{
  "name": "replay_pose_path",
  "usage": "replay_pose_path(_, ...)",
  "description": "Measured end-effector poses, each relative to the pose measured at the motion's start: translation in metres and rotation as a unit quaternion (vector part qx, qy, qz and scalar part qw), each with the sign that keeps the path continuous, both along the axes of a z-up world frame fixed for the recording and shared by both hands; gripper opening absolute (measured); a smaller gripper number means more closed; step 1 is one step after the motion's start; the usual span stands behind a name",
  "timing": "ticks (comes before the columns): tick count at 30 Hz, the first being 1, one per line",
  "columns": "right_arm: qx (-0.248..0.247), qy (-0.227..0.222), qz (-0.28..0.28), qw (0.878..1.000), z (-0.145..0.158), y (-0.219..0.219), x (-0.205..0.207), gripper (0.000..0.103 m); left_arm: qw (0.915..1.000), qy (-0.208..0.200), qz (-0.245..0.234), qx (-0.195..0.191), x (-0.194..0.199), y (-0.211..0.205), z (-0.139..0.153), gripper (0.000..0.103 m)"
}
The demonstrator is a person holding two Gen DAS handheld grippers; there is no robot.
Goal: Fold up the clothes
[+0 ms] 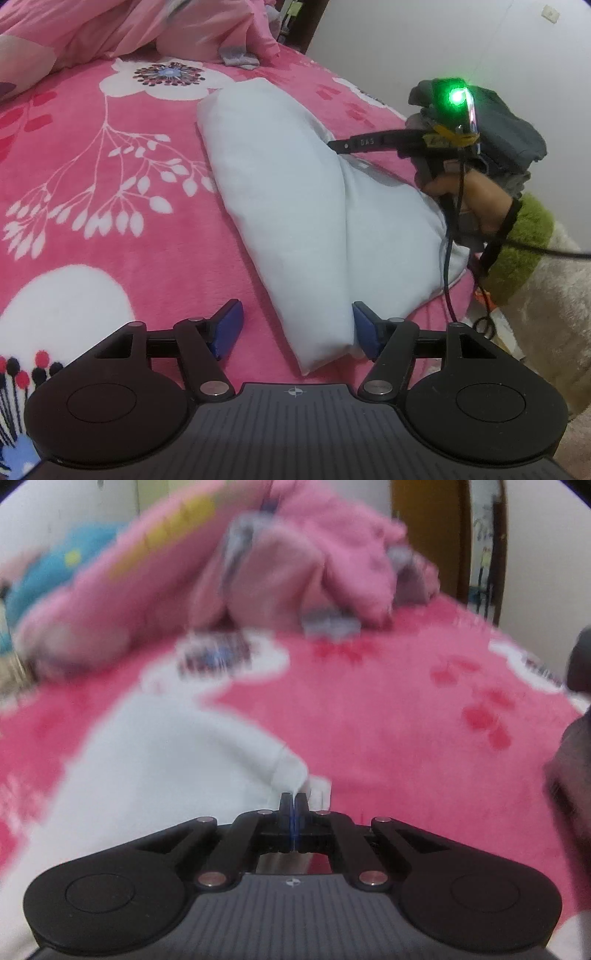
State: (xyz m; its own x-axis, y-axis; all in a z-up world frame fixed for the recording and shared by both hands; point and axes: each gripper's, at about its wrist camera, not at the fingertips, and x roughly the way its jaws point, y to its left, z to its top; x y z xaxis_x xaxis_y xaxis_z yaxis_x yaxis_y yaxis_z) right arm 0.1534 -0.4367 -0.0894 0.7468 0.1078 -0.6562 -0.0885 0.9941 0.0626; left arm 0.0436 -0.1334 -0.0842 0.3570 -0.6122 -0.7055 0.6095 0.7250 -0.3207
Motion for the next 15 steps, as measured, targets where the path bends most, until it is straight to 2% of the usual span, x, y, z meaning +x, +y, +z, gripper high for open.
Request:
replay_pose_path(2, -0.005, -0.012, -0.008, 1.000, 0.004, -0.003, -0.006, 0.001, 1.0000, -0.003, 0.000, 0.006, -0.001, -0.002, 0.001, 0.065)
replay_pose_path(4, -0.008, -0.033, -0.031, 0.999, 0.018, -0.011, -0.017, 0.012, 1.0000, -0.005, 0.003, 0.007, -0.002, -0.002, 0.001, 0.065)
replay_pose_path(6, 0.016, -0.055, -0.052, 0.997, 0.040, -0.027, -0.036, 0.013, 1.0000, -0.001, 0.009, 0.004, -0.002, -0.002, 0.002, 0.065)
replay_pose_path(8, 0.040, -0.070, -0.049, 0.996, 0.061, -0.039, -0.060, 0.013, 0.9999, 0.002, 0.016, -0.001, -0.002, 0.000, 0.003, 0.065)
replay_pose_path(10, 0.039, -0.080, -0.004, 0.996, 0.074, -0.032, -0.086, 0.013, 0.9997, 0.003, 0.023, -0.006, -0.002, 0.001, 0.005, 0.065)
replay_pose_path(12, 0.027, -0.080, 0.072, 0.994, 0.075, -0.014, -0.112, 0.013, 0.9996, 0.003, 0.026, -0.008, -0.002, 0.001, 0.006, 0.065)
replay_pose_path(15, -0.035, -0.042, 0.134, 0.990, 0.046, 0.014, -0.138, 0.008, 0.9996, -0.003, 0.028, -0.008, -0.004, 0.000, 0.006, 0.065)
